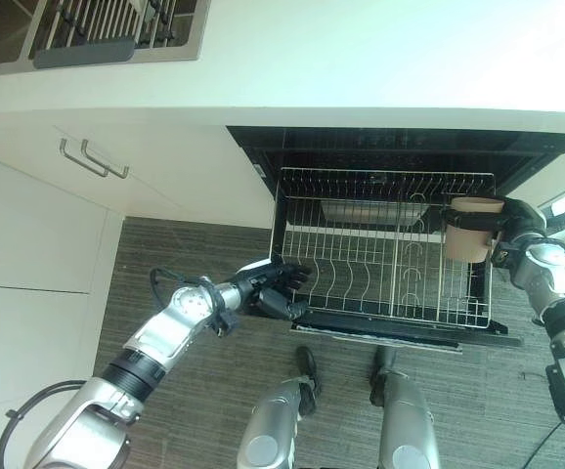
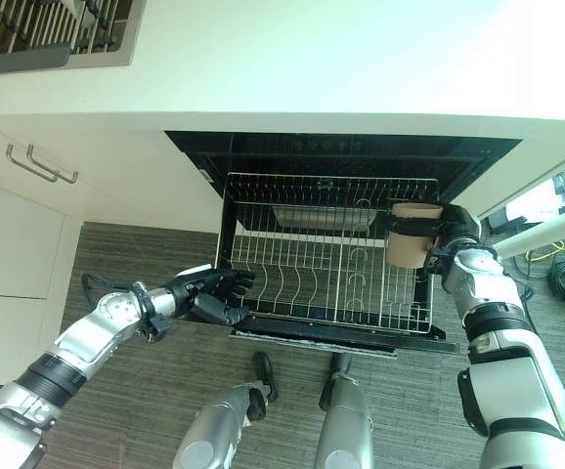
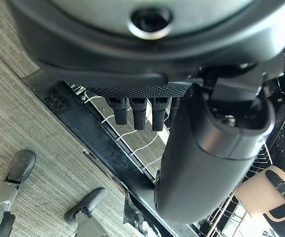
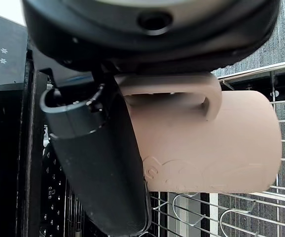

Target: Place the dishes in the dishwasher.

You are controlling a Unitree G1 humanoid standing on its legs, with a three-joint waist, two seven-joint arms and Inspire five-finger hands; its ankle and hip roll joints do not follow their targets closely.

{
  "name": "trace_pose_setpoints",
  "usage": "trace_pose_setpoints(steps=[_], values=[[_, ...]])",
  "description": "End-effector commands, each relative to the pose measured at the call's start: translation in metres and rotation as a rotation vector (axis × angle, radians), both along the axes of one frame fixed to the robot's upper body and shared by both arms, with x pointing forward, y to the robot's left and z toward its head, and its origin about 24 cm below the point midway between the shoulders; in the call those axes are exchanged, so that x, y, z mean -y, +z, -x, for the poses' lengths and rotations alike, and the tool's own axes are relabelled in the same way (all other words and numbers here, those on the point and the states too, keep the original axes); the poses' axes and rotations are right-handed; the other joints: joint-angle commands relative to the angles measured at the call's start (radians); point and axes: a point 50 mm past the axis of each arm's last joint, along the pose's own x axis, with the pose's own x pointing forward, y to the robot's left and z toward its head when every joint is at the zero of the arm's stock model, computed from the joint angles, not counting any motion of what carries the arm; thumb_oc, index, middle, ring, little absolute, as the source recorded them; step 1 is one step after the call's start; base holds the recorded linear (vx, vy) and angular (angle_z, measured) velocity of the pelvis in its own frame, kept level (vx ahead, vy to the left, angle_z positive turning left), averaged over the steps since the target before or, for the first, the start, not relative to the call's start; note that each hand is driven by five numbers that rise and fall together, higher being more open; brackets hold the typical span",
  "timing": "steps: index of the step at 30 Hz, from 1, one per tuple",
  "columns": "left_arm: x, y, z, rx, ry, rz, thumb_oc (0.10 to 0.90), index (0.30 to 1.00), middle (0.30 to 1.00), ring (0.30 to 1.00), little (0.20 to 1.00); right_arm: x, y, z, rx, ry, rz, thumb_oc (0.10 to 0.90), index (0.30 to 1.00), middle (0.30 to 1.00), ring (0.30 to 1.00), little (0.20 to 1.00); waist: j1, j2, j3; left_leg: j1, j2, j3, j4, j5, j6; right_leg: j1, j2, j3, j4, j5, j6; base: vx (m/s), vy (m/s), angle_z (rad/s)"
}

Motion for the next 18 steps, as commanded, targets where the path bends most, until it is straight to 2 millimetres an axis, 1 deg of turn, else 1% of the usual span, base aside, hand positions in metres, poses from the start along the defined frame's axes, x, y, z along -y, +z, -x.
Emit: trace_pose_setpoints(steps=[1, 5, 10, 15, 18], values=[[-0.013, -0.019, 0.021, -0.067, 0.003, -0.071, 0.800, 0.900, 0.900, 0.900, 0.900, -0.014, 0.038, -0.015, 0.142, 0.035, 0.025, 0.800, 0.900, 0.900, 0.900, 0.900, 0.017, -0.020, -0.053, -0.052, 0.020, -0.109, 0.062, -0.043, -0.073, 0.028, -0.012, 0.037, -0.048, -0.016, 0.077, -0.04, 0.024, 0.02], [-0.016, -0.018, 0.023, -0.057, 0.018, -0.056, 0.800, 0.900, 0.900, 0.900, 0.900, -0.016, 0.052, -0.015, 0.186, 0.039, 0.070, 0.800, 0.900, 0.900, 0.900, 0.900, 0.012, -0.024, -0.061, -0.044, 0.024, -0.101, 0.062, -0.046, -0.076, 0.032, -0.010, 0.039, -0.048, -0.015, 0.078, -0.04, 0.034, 0.00], [-0.020, -0.021, 0.030, -0.056, 0.037, -0.045, 0.800, 0.900, 0.900, 0.900, 0.900, -0.016, 0.067, -0.010, 0.246, 0.068, 0.100, 0.800, 0.900, 0.900, 0.900, 0.900, 0.003, -0.040, -0.077, -0.033, 0.030, -0.093, 0.062, -0.051, -0.075, 0.041, -0.007, 0.039, -0.048, -0.015, 0.080, -0.03, 0.008, 0.00], [-0.021, -0.024, 0.032, -0.059, 0.059, -0.040, 0.800, 0.900, 0.900, 0.900, 0.900, -0.019, 0.075, -0.006, 0.278, 0.081, 0.138, 0.800, 0.900, 0.900, 0.900, 0.900, -0.005, -0.052, -0.089, -0.022, 0.034, -0.086, 0.062, -0.055, -0.072, 0.049, -0.004, 0.040, -0.048, -0.015, 0.081, -0.01, 0.002, 0.00], [-0.022, -0.027, 0.034, -0.059, 0.069, -0.034, 0.800, 0.900, 0.900, 0.900, 0.900, -0.017, 0.076, -0.004, 0.277, 0.078, 0.152, 0.800, 0.900, 0.900, 0.900, 0.900, -0.008, -0.056, -0.096, -0.014, 0.038, -0.080, 0.062, -0.056, -0.072, 0.055, -0.004, 0.040, -0.048, -0.016, 0.082, 0.00, 0.008, -0.01]])
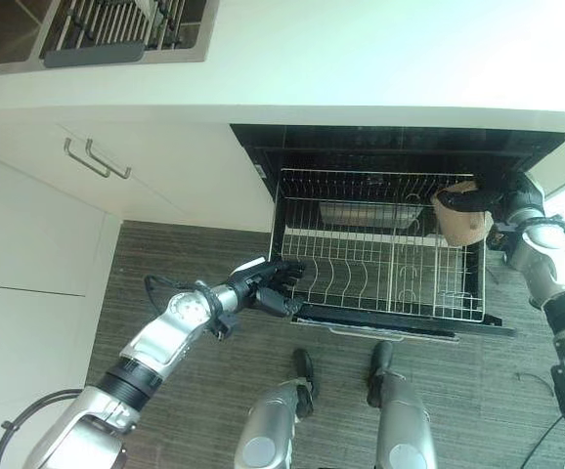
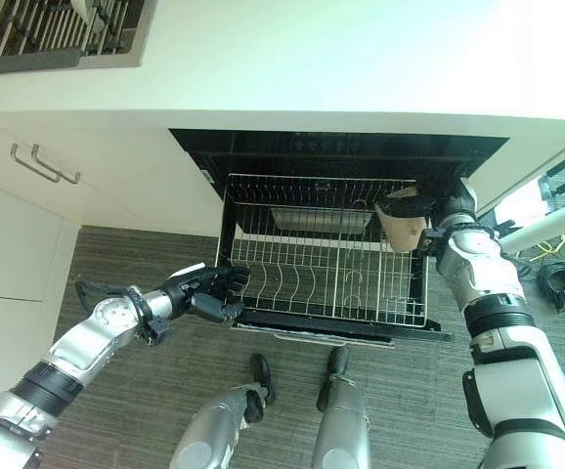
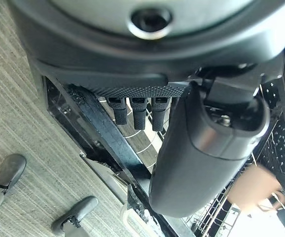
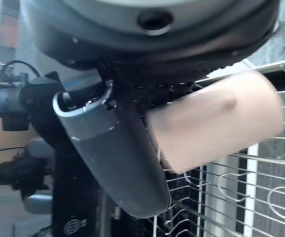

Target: Place the dishes in the dishwasher.

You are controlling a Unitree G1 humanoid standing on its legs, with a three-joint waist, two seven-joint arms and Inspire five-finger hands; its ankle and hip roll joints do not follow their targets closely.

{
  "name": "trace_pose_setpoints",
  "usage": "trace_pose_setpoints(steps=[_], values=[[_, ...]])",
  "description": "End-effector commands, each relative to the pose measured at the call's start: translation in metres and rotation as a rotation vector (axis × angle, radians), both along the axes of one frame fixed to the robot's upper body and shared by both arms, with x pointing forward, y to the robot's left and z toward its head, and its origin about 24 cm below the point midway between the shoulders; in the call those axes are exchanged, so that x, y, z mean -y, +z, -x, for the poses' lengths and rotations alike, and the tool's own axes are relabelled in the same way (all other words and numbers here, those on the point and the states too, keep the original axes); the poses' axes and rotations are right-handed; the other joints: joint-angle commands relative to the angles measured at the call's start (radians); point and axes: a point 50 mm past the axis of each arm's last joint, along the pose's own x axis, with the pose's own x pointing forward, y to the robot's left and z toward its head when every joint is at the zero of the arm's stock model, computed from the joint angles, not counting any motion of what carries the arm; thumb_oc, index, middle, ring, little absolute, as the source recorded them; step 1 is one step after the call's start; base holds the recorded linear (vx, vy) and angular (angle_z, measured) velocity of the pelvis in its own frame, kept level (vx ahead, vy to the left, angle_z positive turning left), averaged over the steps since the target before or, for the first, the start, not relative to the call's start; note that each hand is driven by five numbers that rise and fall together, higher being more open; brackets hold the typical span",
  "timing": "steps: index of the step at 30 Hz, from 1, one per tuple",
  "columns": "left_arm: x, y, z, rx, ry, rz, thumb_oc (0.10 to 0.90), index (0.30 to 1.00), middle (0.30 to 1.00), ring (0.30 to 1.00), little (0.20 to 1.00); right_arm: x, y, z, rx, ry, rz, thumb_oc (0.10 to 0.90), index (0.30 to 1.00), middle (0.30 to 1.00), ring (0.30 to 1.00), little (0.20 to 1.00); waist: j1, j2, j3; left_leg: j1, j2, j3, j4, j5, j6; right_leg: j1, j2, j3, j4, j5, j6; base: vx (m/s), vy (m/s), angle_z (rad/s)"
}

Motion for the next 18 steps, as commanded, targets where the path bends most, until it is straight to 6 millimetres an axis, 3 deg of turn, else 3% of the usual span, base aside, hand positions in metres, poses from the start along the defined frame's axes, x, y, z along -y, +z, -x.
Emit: trace_pose_setpoints(steps=[1, 12, 18], values=[[-0.015, -0.027, 0.028, -0.090, -0.003, -0.050, 0.800, 0.900, 0.900, 0.900, 0.900, 0.009, 0.038, 0.006, 0.140, -0.022, 0.101, 0.800, 0.900, 0.900, 0.900, 0.900, 0.010, -0.034, -0.099, -0.017, 0.050, -0.081, 0.059, -0.076, -0.086, 0.045, -0.001, 0.035, -0.028, -0.058, 0.083, -0.01, 0.022, -0.06], [-0.016, -0.031, 0.034, -0.078, 0.036, -0.026, 0.800, 0.900, 0.900, 0.900, 0.900, 0.012, 0.038, 0.016, 0.174, -0.054, 0.081, 0.800, 0.900, 0.900, 0.900, 0.900, -0.001, -0.048, -0.118, 0.009, 0.059, -0.069, 0.059, -0.084, -0.081, 0.072, 0.006, 0.034, -0.028, -0.066, 0.079, 0.00, 0.003, -0.02], [-0.018, -0.022, 0.035, 0.033, 0.156, 0.092, 0.800, 0.900, 0.900, 0.900, 0.900, 0.001, 0.029, 0.039, 0.292, -0.066, 0.035, 0.800, 0.900, 0.900, 0.900, 0.900, -0.029, -0.063, -0.152, 0.041, 0.069, -0.057, 0.059, -0.090, -0.076, 0.103, 0.018, 0.039, -0.028, -0.078, 0.074, 0.03, -0.002, -0.03]])
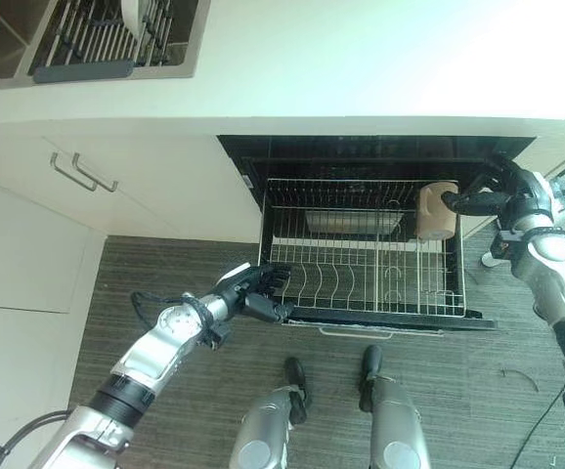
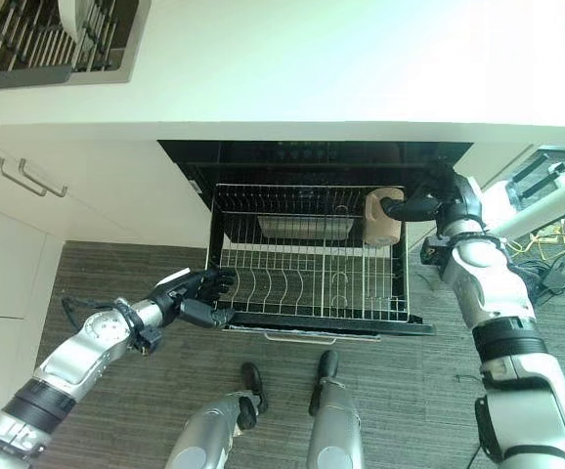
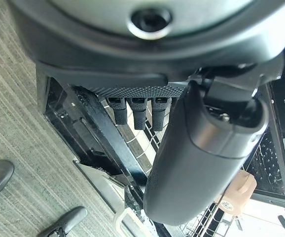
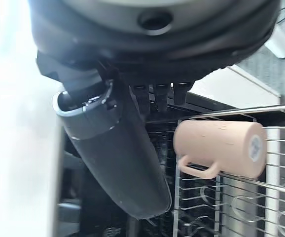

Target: Place the dishes in the dishwasher.

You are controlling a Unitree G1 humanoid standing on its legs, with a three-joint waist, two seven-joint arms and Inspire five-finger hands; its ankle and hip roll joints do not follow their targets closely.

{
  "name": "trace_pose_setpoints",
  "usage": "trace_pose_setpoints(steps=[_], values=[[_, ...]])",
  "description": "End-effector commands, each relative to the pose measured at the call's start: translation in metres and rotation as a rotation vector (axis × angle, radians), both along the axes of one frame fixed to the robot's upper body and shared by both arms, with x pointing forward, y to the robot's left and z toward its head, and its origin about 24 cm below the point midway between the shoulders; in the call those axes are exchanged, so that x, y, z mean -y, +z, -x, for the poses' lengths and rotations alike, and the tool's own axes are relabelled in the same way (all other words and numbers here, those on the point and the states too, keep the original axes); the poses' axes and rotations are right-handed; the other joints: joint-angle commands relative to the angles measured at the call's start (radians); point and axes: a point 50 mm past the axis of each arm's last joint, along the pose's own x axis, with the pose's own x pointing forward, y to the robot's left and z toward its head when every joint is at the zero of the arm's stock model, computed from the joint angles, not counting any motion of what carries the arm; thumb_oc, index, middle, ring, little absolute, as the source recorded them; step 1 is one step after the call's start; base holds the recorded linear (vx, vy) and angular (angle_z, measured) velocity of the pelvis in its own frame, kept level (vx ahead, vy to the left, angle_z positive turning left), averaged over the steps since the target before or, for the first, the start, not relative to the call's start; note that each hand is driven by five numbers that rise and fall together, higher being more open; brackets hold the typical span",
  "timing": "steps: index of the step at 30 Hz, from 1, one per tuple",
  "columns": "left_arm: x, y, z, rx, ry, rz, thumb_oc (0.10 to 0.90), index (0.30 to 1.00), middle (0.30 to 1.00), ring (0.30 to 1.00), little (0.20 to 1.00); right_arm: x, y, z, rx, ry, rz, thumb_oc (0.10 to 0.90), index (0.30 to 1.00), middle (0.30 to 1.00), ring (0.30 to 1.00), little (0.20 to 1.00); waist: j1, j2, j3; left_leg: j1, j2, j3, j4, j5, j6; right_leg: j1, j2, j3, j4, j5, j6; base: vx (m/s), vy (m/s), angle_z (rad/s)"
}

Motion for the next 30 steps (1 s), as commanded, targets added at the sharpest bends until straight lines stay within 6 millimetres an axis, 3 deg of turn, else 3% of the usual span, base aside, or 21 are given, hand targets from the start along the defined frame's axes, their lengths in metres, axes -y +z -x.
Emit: trace_pose_setpoints(steps=[1, 7, 12, 19, 28, 29, 30], values=[[-0.001, -0.004, 0.018, 0.064, 0.048, 0.093, 0.800, 0.900, 0.900, 0.900, 0.900, 0.002, 0.021, 0.014, 0.205, -0.052, 0.004, 0.800, 0.900, 0.900, 0.900, 0.900, 0.001, -0.030, -0.142, 0.006, 0.066, -0.073, 0.062, -0.092, -0.077, 0.067, 0.006, 0.021, -0.002, -0.097, 0.071, 0.04, -0.036, -0.04], [-0.006, 0.022, 0.024, 0.335, 0.236, 0.322, 0.800, 0.900, 0.900, 0.900, 0.900, -0.023, -0.019, 0.057, 0.293, -0.007, -0.080, 0.800, 0.900, 0.900, 0.900, 0.900, -0.030, -0.053, -0.189, 0.047, 0.079, -0.059, 0.062, -0.100, -0.073, 0.106, 0.023, 0.031, -0.002, -0.117, 0.058, 0.05, -0.059, -0.06], [-0.015, 0.042, 0.036, 0.525, 0.336, 0.476, 0.800, 0.900, 0.900, 0.900, 0.900, -0.036, -0.024, 0.077, 0.351, 0.061, -0.085, 0.800, 0.900, 0.900, 0.900, 0.900, -0.037, -0.067, -0.232, 0.067, 0.088, -0.050, 0.062, -0.102, -0.076, 0.125, 0.032, 0.030, -0.002, -0.125, 0.049, 0.02, -0.031, -0.06], [-0.029, 0.065, 0.047, 0.717, 0.416, 0.555, 0.800, 0.900, 0.900, 0.900, 0.900, -0.044, -0.024, 0.091, 0.418, 0.123, -0.086, 0.800, 0.900, 0.900, 0.900, 0.900, -0.037, -0.079, -0.268, 0.094, 0.091, -0.046, 0.062, -0.115, -0.077, 0.152, 0.035, 0.031, -0.002, -0.140, 0.047, 0.00, 0.000, 0.00], [-0.041, 0.073, 0.059, 0.793, 0.443, 0.560, 0.800, 0.900, 0.900, 0.900, 0.900, -0.044, -0.029, 0.101, 0.409, 0.159, -0.079, 0.800, 0.900, 0.900, 0.900, 0.900, -0.032, -0.090, -0.313, 0.119, 0.086, -0.048, 0.062, -0.133, -0.077, 0.182, 0.034, 0.030, -0.002, -0.155, 0.052, 0.03, 0.003, 0.00], [-0.043, 0.079, 0.062, 0.838, 0.386, 0.547, 0.800, 0.900, 0.900, 0.900, 0.900, -0.061, -0.025, 0.104, 0.482, 0.331, -0.075, 0.800, 0.900, 0.900, 0.900, 0.900, 0.056, -0.118, -0.359, 0.080, -0.065, -0.168, 0.062, -0.123, -0.009, 0.196, 0.060, 0.004, -0.002, -0.104, 0.073, 0.07, -0.054, -0.04], [-0.044, 0.078, 0.063, 0.833, 0.387, 0.545, 0.800, 0.900, 0.900, 0.900, 0.900, -0.062, -0.026, 0.104, 0.482, 0.336, -0.087, 0.800, 0.900, 0.900, 0.900, 0.900, 0.059, -0.117, -0.360, 0.083, -0.065, -0.167, 0.062, -0.123, -0.010, 0.200, 0.063, 0.003, -0.002, -0.112, 0.068, 0.10, -0.090, -0.01]])
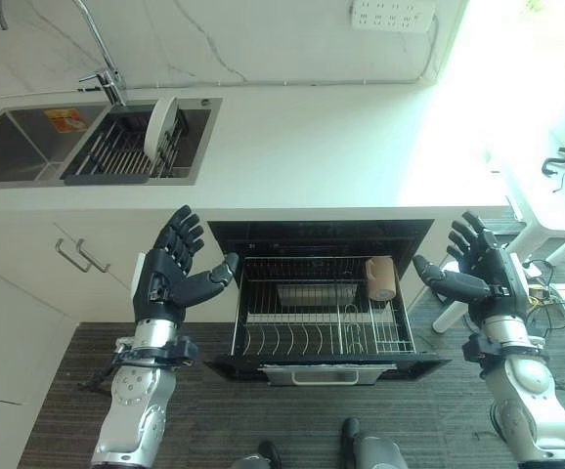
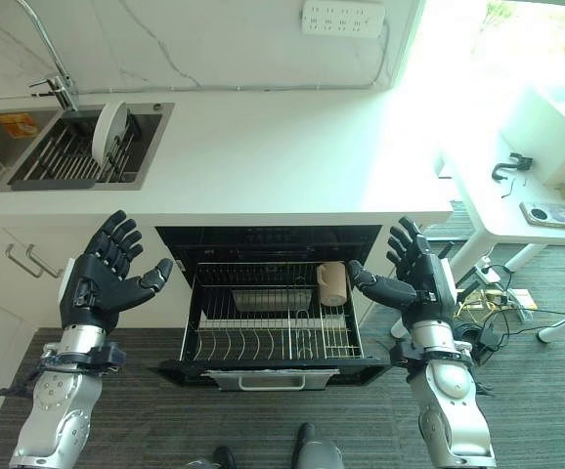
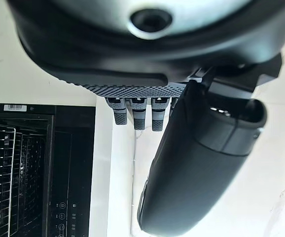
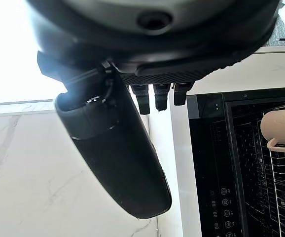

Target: Place the dishes in the dishwasher.

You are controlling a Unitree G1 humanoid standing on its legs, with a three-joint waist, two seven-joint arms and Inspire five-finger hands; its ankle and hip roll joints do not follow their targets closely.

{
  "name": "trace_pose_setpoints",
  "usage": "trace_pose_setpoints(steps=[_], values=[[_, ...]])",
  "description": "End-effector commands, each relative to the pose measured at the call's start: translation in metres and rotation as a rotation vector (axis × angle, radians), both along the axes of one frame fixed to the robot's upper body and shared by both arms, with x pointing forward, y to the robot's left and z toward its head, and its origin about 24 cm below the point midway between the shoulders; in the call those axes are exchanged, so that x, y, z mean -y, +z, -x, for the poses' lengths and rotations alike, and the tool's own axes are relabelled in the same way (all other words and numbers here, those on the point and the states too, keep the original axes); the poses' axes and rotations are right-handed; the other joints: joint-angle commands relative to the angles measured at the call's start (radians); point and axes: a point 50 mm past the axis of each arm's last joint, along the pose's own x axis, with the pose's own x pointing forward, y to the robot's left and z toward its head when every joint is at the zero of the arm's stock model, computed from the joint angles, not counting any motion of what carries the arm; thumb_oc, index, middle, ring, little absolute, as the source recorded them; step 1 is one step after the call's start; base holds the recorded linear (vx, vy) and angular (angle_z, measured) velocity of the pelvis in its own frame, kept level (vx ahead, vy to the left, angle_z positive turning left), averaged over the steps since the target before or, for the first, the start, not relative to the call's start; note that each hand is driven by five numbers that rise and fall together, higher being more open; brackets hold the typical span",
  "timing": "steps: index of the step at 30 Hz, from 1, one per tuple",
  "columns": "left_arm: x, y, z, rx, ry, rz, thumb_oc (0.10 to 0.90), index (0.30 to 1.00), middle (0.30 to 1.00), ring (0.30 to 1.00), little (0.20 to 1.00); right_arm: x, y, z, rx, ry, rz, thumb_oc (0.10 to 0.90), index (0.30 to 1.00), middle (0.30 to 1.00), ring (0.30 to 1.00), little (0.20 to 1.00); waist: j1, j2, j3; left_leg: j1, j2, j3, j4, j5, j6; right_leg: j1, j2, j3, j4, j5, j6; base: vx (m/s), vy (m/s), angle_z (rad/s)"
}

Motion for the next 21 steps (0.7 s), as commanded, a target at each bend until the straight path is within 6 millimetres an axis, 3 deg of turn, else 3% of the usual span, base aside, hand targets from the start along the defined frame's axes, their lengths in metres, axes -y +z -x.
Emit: trace_pose_setpoints(steps=[1, 3, 4, 5, 6, 7, 9, 12, 15, 17, 19, 21], values=[[-0.002, 0.050, 0.008, 0.311, -0.046, -0.051, 0.800, 0.900, 0.900, 0.900, 0.900, -0.015, 0.060, 0.000, 0.379, 0.163, 0.058, 0.800, 0.900, 0.900, 0.900, 0.900, 0.084, -0.034, -0.081, -0.012, -0.096, -0.171, 0.079, -0.101, 0.034, 0.139, 0.030, -0.014, -0.030, -0.064, 0.063, 0.10, -0.079, 0.02], [-0.004, 0.048, 0.012, 0.302, -0.045, -0.048, 0.800, 0.900, 0.900, 0.900, 0.900, -0.014, 0.061, 0.001, 0.376, 0.162, 0.056, 0.800, 0.900, 0.900, 0.900, 0.900, 0.091, -0.036, -0.076, 0.002, -0.101, -0.156, 0.079, -0.087, 0.026, 0.146, 0.027, -0.014, -0.030, -0.072, 0.055, 0.07, -0.047, 0.13], [-0.003, 0.047, 0.015, 0.295, -0.063, -0.016, 0.800, 0.900, 0.900, 0.900, 0.900, -0.010, 0.064, 0.002, 0.381, 0.138, 0.093, 0.800, 0.900, 0.900, 0.900, 0.900, 0.102, -0.049, -0.053, 0.012, -0.094, -0.090, 0.079, -0.013, -0.010, 0.160, -0.008, -0.033, -0.030, -0.078, 0.048, 0.02, 0.021, 0.10], [-0.003, 0.046, 0.015, 0.295, -0.072, 0.000, 0.800, 0.900, 0.900, 0.900, 0.900, -0.007, 0.067, 0.002, 0.382, 0.118, 0.112, 0.800, 0.900, 0.900, 0.900, 0.900, 0.102, -0.056, -0.040, 0.007, -0.050, -0.053, 0.079, 0.049, -0.040, 0.165, -0.030, -0.047, -0.030, -0.075, 0.047, 0.01, 0.031, 0.07], [-0.003, 0.046, 0.015, 0.295, -0.075, 0.004, 0.800, 0.900, 0.900, 0.900, 0.900, -0.006, 0.068, 0.002, 0.383, 0.114, 0.116, 0.800, 0.900, 0.900, 0.900, 0.900, 0.101, -0.058, -0.036, 0.006, -0.036, -0.044, 0.079, 0.062, -0.048, 0.165, -0.036, -0.050, -0.030, -0.074, 0.047, -0.05, 0.241, 0.25], [0.000, 0.046, 0.013, 0.302, -0.082, 0.034, 0.800, 0.900, 0.900, 0.900, 0.900, -0.003, 0.075, -0.003, 0.394, 0.102, 0.135, 0.800, 0.900, 0.900, 0.900, 0.900, 0.087, -0.062, -0.027, 0.017, 0.054, -0.011, 0.079, 0.070, -0.064, 0.157, -0.074, -0.065, -0.030, -0.064, 0.054, -0.03, 0.339, 0.48], [-0.001, 0.046, 0.014, 0.316, -0.058, 0.038, 0.800, 0.900, 0.900, 0.900, 0.900, -0.003, 0.078, -0.005, 0.405, 0.112, 0.167, 0.800, 0.900, 0.900, 0.900, 0.900, 0.076, -0.047, -0.023, 0.027, 0.113, -0.055, 0.079, 0.076, -0.075, 0.148, -0.080, -0.043, -0.030, -0.058, 0.061, -0.01, 0.464, 0.65], [-0.008, 0.050, 0.019, 0.354, 0.002, 0.056, 0.800, 0.900, 0.900, 0.900, 0.900, -0.004, 0.084, -0.004, 0.423, 0.148, 0.189, 0.800, 0.900, 0.900, 0.900, 0.900, 0.062, -0.023, -0.034, 0.013, 0.153, -0.187, 0.079, 0.016, -0.083, 0.104, -0.096, 0.034, -0.030, -0.037, 0.093, 0.01, 0.543, 0.10], [-0.005, 0.059, 0.014, 0.382, -0.029, 0.022, 0.800, 0.900, 0.900, 0.900, 0.900, -0.002, 0.089, -0.001, 0.448, 0.105, 0.229, 0.800, 0.900, 0.900, 0.900, 0.900, 0.035, -0.008, -0.033, 0.011, 0.123, -0.172, 0.079, -0.057, -0.087, 0.076, -0.183, 0.049, -0.030, 0.017, 0.153, 0.03, 0.766, -0.63], [-0.003, 0.061, 0.009, 0.370, -0.062, 0.019, 0.800, 0.900, 0.900, 0.900, 0.900, 0.005, 0.088, 0.006, 0.444, 0.065, 0.209, 0.800, 0.900, 0.900, 0.900, 0.900, 0.036, -0.008, -0.029, 0.010, 0.074, -0.171, 0.079, -0.072, -0.074, 0.092, -0.248, 0.036, -0.030, 0.066, 0.162, 0.09, 0.623, -0.12], [-0.005, 0.060, 0.008, 0.349, -0.089, 0.016, 0.800, 0.900, 0.900, 0.900, 0.900, 0.006, 0.081, 0.011, 0.422, 0.053, 0.185, 0.800, 0.900, 0.900, 0.900, 0.900, 0.051, -0.015, -0.024, 0.027, 0.007, -0.153, 0.079, -0.102, -0.035, 0.130, -0.313, -0.034, -0.030, 0.172, 0.163, 0.13, 0.596, 0.19], [-0.006, 0.060, 0.012, 0.346, -0.090, -0.001, 0.800, 0.900, 0.900, 0.900, 0.900, 0.000, 0.078, 0.008, 0.412, 0.068, 0.188, 0.800, 0.900, 0.900, 0.900, 0.900, 0.069, -0.002, -0.020, 0.042, -0.002, -0.126, 0.079, -0.114, -0.016, 0.157, -0.310, -0.114, -0.030, 0.194, 0.159, 0.08, 0.454, -0.36]])
